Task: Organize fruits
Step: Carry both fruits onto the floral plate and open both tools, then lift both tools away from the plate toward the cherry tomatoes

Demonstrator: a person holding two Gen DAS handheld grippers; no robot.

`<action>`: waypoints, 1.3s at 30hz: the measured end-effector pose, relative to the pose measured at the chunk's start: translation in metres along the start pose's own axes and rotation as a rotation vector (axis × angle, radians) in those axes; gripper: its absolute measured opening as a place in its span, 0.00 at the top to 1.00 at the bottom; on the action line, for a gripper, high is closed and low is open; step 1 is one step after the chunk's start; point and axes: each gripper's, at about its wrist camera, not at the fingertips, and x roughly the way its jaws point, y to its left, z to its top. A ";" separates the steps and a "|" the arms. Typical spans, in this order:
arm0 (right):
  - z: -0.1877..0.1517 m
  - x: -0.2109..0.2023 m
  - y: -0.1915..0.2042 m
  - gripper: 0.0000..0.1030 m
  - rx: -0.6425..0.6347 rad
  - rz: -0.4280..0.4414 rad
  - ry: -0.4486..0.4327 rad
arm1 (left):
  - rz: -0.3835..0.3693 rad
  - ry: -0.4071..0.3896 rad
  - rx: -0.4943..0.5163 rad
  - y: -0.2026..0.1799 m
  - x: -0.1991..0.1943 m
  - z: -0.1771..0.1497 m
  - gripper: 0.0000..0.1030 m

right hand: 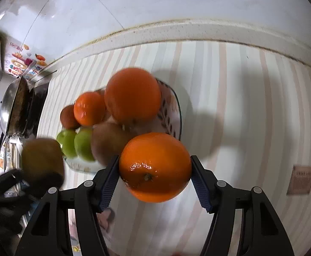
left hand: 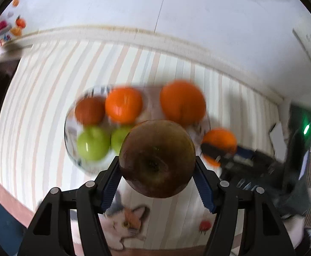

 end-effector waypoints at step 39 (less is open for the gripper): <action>-0.007 -0.041 0.004 0.06 -0.016 -0.047 -0.053 | 0.070 0.004 0.007 0.026 0.020 0.018 0.18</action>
